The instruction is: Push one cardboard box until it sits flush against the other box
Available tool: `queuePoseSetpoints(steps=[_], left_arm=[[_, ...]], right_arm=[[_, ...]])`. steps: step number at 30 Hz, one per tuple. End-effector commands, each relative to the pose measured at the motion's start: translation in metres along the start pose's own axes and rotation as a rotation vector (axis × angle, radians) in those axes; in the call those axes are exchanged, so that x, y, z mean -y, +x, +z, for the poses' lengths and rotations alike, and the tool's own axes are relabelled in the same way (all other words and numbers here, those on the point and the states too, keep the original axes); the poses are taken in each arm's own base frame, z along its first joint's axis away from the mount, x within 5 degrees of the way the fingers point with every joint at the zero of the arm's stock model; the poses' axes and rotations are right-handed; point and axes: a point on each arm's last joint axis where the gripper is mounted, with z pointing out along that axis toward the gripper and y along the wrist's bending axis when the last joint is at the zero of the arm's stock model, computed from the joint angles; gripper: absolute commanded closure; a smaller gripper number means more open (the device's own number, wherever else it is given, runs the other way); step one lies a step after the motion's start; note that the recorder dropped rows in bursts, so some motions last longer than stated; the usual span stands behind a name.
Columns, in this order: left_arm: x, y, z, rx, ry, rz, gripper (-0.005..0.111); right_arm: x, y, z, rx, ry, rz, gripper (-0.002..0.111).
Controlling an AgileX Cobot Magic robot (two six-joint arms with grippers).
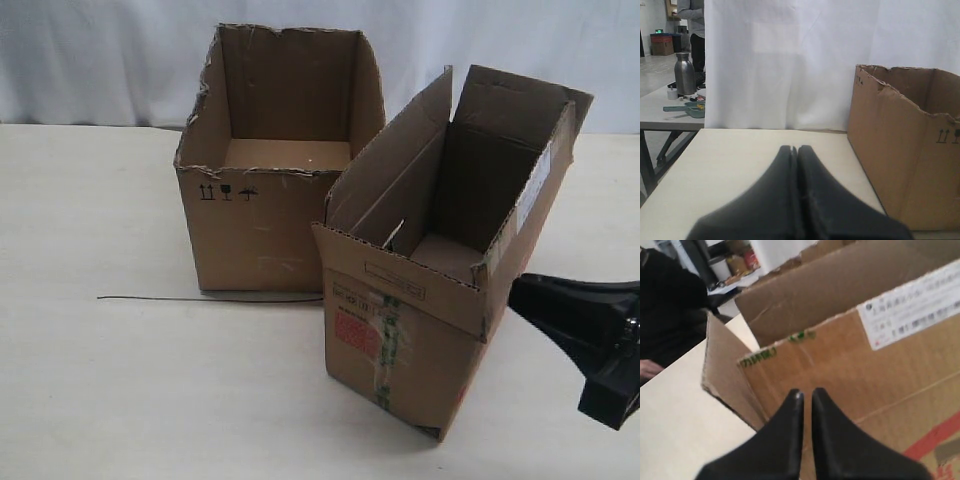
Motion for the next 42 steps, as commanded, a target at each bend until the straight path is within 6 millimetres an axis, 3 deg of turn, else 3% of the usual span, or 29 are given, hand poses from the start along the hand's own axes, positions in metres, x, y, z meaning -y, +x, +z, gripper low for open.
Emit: queuePoseSetpoints(steps=[1,7,12,17,20,21,26,30,32,33,36,37,38,39,40,41,42], left_arm=[[0.0,0.0,0.0,0.007,0.008,0.0,0.107],[0.0,0.0,0.0,0.007,0.008,0.0,0.107],[0.0,0.0,0.0,0.007,0.008,0.0,0.107],[0.0,0.0,0.0,0.007,0.008,0.0,0.107],[0.0,0.0,0.0,0.007,0.008,0.0,0.107],[0.0,0.0,0.0,0.007,0.008,0.0,0.107],[0.0,0.0,0.0,0.007,0.008,0.0,0.107],[0.0,0.0,0.0,0.009,0.008,0.002,0.107],[0.0,0.0,0.0,0.009,0.008,0.002,0.107],[0.0,0.0,0.0,0.009,0.008,0.002,0.107],[0.0,0.0,0.0,0.009,0.008,0.002,0.107],[0.0,0.0,0.0,0.009,0.008,0.002,0.107],[0.0,0.0,0.0,0.009,0.008,0.002,0.107],[0.0,0.0,0.0,0.009,0.008,0.002,0.107],[0.0,0.0,0.0,0.009,0.008,0.002,0.107],[0.0,0.0,0.0,0.009,0.008,0.002,0.107],[0.0,0.0,0.0,0.009,0.008,0.002,0.107]], right_arm=[[0.003,0.006,0.01,-0.071,-0.108,0.026,0.103],[0.004,0.0,0.01,-0.054,-0.087,0.006,0.103],[0.021,-0.013,0.003,-0.022,0.169,0.048,0.103],[0.033,-0.028,0.0,-0.015,0.311,0.087,0.103],[0.038,-0.049,-0.003,-0.01,0.383,0.103,0.103],[0.036,-0.07,-0.005,0.032,0.384,0.154,0.103],[0.029,-0.114,-0.006,0.118,0.321,0.125,0.103],[0.035,-0.128,-0.004,0.109,0.363,-0.072,0.103],[0.042,-0.128,-0.007,0.089,0.455,-0.232,0.103],[0.053,-0.128,-0.013,0.08,0.597,-0.305,0.103],[0.082,-0.129,-0.036,0.08,1.011,-0.31,0.103],[0.097,-0.126,-0.045,-0.011,1.197,-0.389,0.103],[0.112,-0.12,-0.052,-0.208,1.352,-0.426,0.103],[0.118,-0.119,-0.053,-0.316,1.394,-0.419,0.103],[0.127,-0.116,-0.05,-0.521,1.387,-0.229,0.103],[0.126,-0.113,-0.043,-0.562,1.319,-0.063,0.103],[0.121,-0.112,-0.024,-0.676,1.107,0.16,0.103]])
